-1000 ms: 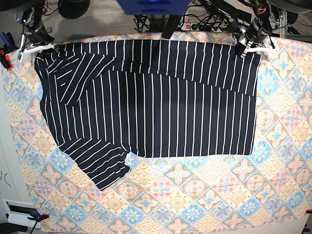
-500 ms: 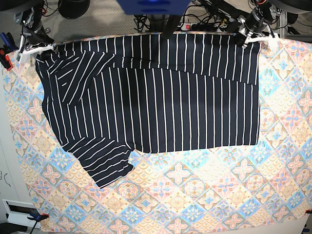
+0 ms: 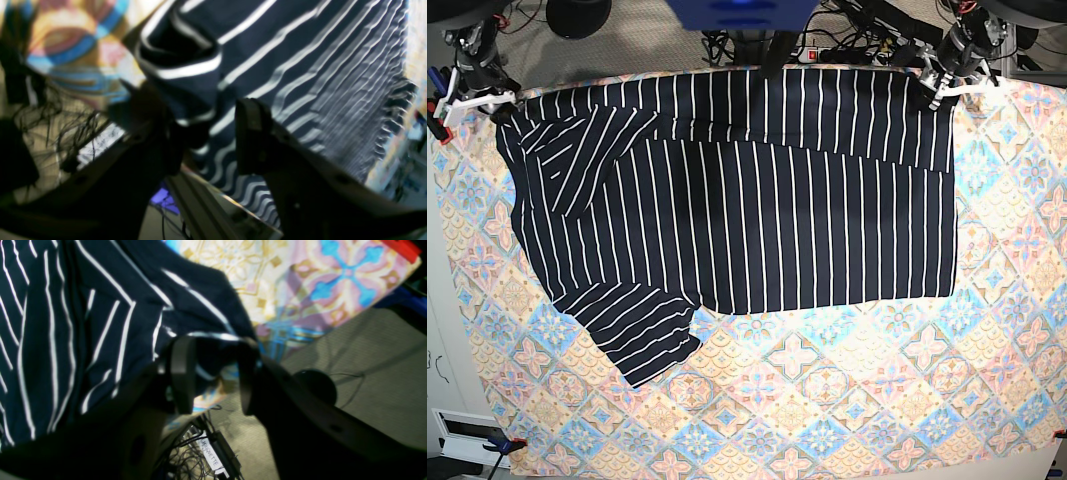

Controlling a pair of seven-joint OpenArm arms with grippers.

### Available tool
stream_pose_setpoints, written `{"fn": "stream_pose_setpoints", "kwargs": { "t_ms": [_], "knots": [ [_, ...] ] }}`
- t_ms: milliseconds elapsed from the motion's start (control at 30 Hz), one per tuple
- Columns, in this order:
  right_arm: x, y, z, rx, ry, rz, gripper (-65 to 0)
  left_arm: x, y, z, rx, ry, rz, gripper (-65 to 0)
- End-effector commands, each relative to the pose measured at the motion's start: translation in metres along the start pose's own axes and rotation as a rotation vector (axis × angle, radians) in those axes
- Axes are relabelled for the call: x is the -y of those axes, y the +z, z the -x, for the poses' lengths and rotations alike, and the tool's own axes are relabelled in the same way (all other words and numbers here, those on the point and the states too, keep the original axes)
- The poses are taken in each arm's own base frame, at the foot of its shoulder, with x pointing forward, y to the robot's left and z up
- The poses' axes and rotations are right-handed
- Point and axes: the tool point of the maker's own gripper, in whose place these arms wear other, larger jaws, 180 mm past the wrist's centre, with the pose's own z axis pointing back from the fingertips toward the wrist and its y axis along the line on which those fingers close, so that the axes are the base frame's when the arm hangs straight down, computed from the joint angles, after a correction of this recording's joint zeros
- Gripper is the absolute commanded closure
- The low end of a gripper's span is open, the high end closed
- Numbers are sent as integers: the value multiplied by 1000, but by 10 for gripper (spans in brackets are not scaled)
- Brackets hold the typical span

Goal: Fold the T-shirt properly
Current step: 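Drag the shirt toward the robot with both grippers holding the shoulders, then release and move both grippers down the shirt's sides toward the hem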

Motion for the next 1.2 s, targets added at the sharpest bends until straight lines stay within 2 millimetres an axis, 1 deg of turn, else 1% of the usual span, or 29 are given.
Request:
{"fn": "stream_pose_setpoints", "kwargs": {
  "t_ms": [0,133,233,333,400,500,567,633,700,767,833,900,967,1033,1167],
  "knots": [
    [3,4,-17,48,16,1,-216,7,7,-6,18,-24,20,-244],
    [11,7,-24,67,7,21,-218,16,15,-10,34,-51,35,-244],
    [18,9,-29,82,0,37,-218,19,24,-28,89,-65,36,-244],
    [15,10,-35,96,9,29,-218,30,28,-39,122,-86,59,-244],
    [0,10,-50,135,22,-2,-218,40,24,-47,142,-92,83,-244],
    [-18,14,-68,181,50,-39,-215,54,20,-62,159,-129,110,-250],
    [-30,17,-79,211,92,-57,-214,64,17,-66,150,-138,133,-251],
    [-59,13,-89,236,165,-99,-216,79,10,-71,137,-146,165,-251],
    [-79,9,-89,239,234,-121,-217,93,7,-79,145,-158,196,-251],
    [-97,4,-88,238,295,-143,-217,107,4,-94,170,-201,208,-251],
    [-122,-3,-82,228,358,-182,-217,112,-4,-106,186,-201,212,-251],
    [-143,-9,-78,223,402,-218,-217,112,-14,-113,185,-179,212,-251],
    [-161,-14,-79,233,441,-242,-218,109,-22,-123,185,-167,204,-251],
    [-171,-18,-76,227,480,-253,-218,105,-34,-129,174,-126,197,-251],
    [-189,-30,-77,228,504,-275,-219,107,-48,-155,189,-114,181,-251]
  ]
}}
